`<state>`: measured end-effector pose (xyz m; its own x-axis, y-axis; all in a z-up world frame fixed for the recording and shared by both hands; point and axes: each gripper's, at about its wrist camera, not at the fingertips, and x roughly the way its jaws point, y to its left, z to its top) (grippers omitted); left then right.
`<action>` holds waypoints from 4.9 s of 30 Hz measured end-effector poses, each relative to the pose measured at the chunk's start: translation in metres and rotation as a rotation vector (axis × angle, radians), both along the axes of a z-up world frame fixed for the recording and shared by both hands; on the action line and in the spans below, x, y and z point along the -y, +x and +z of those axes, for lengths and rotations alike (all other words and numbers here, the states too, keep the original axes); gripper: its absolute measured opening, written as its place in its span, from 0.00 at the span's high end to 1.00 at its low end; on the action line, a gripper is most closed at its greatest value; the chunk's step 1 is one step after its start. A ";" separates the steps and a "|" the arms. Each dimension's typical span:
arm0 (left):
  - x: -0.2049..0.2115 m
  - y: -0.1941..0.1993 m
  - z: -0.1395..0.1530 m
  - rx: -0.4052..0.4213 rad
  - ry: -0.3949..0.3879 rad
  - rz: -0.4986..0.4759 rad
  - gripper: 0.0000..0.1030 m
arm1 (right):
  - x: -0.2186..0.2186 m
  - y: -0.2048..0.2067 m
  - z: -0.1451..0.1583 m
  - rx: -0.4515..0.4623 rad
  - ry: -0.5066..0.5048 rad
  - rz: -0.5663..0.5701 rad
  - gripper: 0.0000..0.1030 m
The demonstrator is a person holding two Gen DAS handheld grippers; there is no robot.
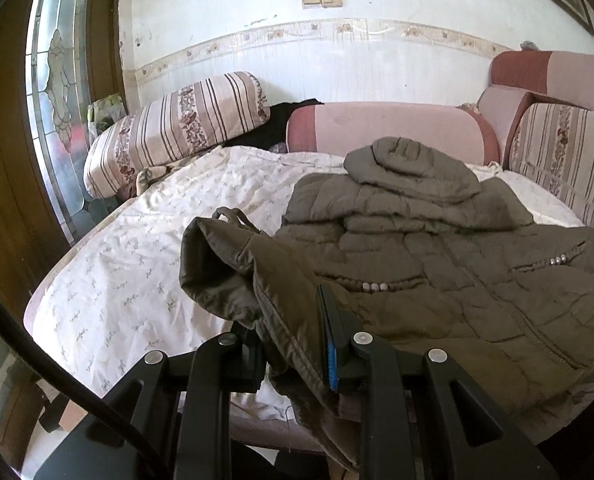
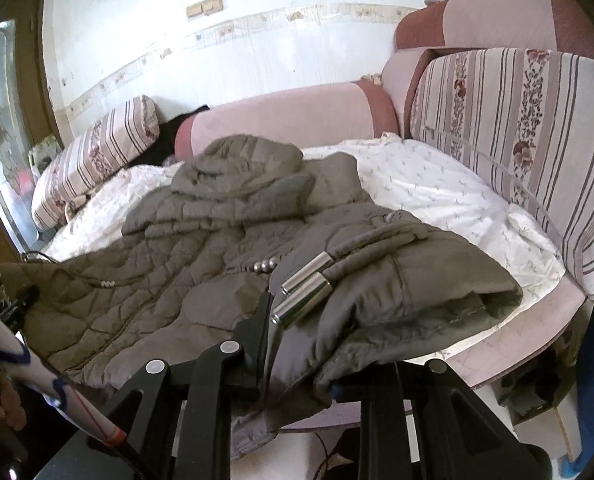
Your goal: Fold large clothes
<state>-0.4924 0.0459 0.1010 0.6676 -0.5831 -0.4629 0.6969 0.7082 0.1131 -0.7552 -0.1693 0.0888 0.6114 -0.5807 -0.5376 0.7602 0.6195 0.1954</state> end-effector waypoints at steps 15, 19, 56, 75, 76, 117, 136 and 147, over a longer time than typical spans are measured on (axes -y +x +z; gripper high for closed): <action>0.011 0.017 0.054 0.006 -0.075 -0.040 0.79 | 0.013 -0.012 0.045 0.077 -0.013 0.000 0.78; 0.022 0.024 0.067 0.004 -0.092 -0.038 0.79 | 0.023 -0.011 0.056 0.096 -0.004 0.008 0.78; 0.208 0.173 0.177 0.087 -0.144 0.038 0.40 | 0.277 0.142 0.136 0.214 0.166 -0.070 0.78; 0.273 0.208 0.053 -0.025 0.048 -0.052 0.37 | 0.436 0.246 0.051 0.136 0.395 -0.133 0.44; 0.281 0.206 0.042 -0.023 0.064 -0.071 0.37 | 0.435 0.242 0.053 0.157 0.382 -0.131 0.37; 0.241 0.160 -0.043 -0.022 0.187 0.126 0.30 | 0.196 0.197 -0.020 -0.076 0.041 -0.063 0.40; 0.255 0.181 -0.038 -0.042 0.246 0.159 0.21 | 0.222 0.223 -0.038 -0.213 0.133 -0.060 0.34; 0.260 0.196 -0.054 -0.114 0.292 0.192 0.20 | 0.281 0.153 -0.049 -0.091 0.308 -0.212 0.39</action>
<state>-0.2960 -0.2138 0.0467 0.6864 -0.2844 -0.6693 0.5742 0.7767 0.2589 -0.6018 -0.4502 0.0400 0.4367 -0.4917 -0.7533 0.8880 0.3693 0.2738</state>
